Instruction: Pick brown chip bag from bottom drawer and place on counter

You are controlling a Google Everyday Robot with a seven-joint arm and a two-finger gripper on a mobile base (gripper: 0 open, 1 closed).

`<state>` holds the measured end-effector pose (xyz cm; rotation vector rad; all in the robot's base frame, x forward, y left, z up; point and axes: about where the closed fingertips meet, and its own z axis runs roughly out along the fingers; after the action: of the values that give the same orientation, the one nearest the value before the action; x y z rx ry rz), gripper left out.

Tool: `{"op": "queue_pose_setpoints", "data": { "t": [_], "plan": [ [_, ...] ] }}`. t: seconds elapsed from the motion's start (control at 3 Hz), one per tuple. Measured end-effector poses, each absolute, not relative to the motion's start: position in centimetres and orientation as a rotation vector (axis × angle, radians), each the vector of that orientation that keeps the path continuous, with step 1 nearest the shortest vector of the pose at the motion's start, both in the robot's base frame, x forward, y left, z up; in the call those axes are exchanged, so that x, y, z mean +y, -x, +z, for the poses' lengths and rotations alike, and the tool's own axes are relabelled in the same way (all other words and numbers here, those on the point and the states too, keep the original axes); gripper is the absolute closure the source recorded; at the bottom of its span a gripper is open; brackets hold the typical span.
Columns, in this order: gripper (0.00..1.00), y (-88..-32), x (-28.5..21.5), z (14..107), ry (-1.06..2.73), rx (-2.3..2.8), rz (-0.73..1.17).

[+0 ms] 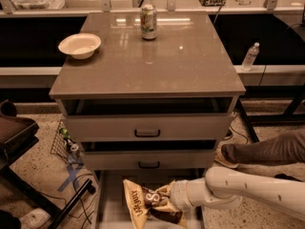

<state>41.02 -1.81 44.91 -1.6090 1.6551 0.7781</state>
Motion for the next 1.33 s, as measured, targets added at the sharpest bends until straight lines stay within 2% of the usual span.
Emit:
{"op": "queue_pose_setpoints", "data": {
  "t": [0.67,1.0,1.33],
  "plan": [
    [1.00,-41.5,-2.0,46.7,1.574,1.643,0.858],
    [1.00,-42.1,-2.9,55.7,1.469,1.663,0.946],
    [1.00,-42.3,-2.8,63.2,1.456,1.702,0.885]
  ]
}}
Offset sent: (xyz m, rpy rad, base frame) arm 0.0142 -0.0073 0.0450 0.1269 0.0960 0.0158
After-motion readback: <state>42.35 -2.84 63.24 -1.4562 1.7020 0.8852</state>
